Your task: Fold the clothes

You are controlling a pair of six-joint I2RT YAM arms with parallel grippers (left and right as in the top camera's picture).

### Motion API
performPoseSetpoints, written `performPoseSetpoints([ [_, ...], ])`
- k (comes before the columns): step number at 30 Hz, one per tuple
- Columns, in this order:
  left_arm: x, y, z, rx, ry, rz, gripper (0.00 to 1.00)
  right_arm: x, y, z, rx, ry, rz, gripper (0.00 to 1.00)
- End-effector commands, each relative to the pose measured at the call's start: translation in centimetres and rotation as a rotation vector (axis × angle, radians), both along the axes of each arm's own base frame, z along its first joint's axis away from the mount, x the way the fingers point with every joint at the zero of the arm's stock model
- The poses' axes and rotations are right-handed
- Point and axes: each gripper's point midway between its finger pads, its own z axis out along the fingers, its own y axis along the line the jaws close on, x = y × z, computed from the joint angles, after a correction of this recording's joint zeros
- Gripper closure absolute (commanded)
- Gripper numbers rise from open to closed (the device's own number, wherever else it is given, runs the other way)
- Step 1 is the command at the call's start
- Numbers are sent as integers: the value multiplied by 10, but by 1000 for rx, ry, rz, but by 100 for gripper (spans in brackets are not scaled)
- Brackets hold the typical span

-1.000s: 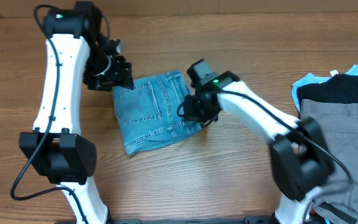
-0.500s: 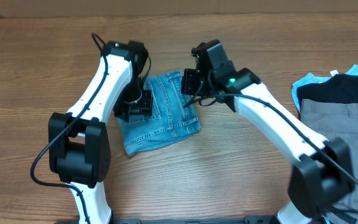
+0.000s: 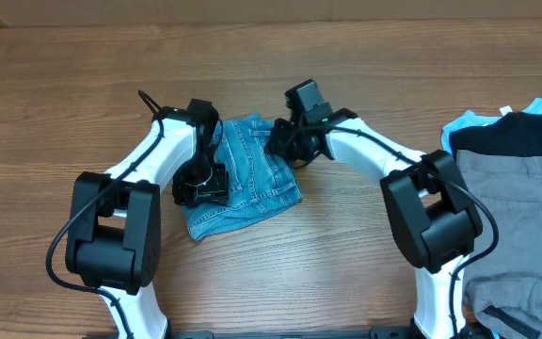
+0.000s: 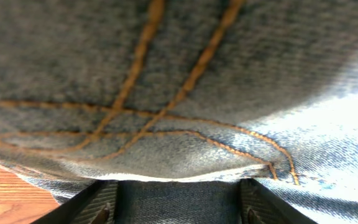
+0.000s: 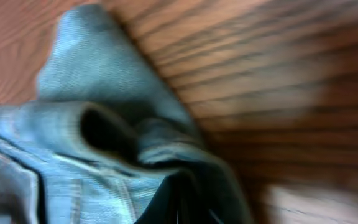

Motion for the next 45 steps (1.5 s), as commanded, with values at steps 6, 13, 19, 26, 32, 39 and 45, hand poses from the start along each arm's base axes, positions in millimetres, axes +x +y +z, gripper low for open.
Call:
performPoseSetpoints([
  [6, 13, 24, 30, 65, 46, 17, 34, 5, -77, 32, -179, -36, -33, 96],
  [13, 57, 27, 95, 22, -93, 27, 11, -28, -82, 130, -157, -199, 145, 93],
  [19, 59, 35, 93, -61, -85, 74, 0, -66, -71, 152, -83, -160, 246, 90],
  [26, 58, 48, 92, -88, -72, 116, 6, -94, -50, 146, -14, -109, 373, 90],
  [32, 36, 46, 93, -76, 22, 146, 55, -82, -11, 126, 43, -249, 429, 96],
  [39, -12, 26, 43, -113, 186, 154, 75, -83, 10, 52, 111, -171, 270, 96],
  [45, -6, 37, -19, -73, 64, 177, 64, -119, -31, -18, -53, 163, 10, 96],
])
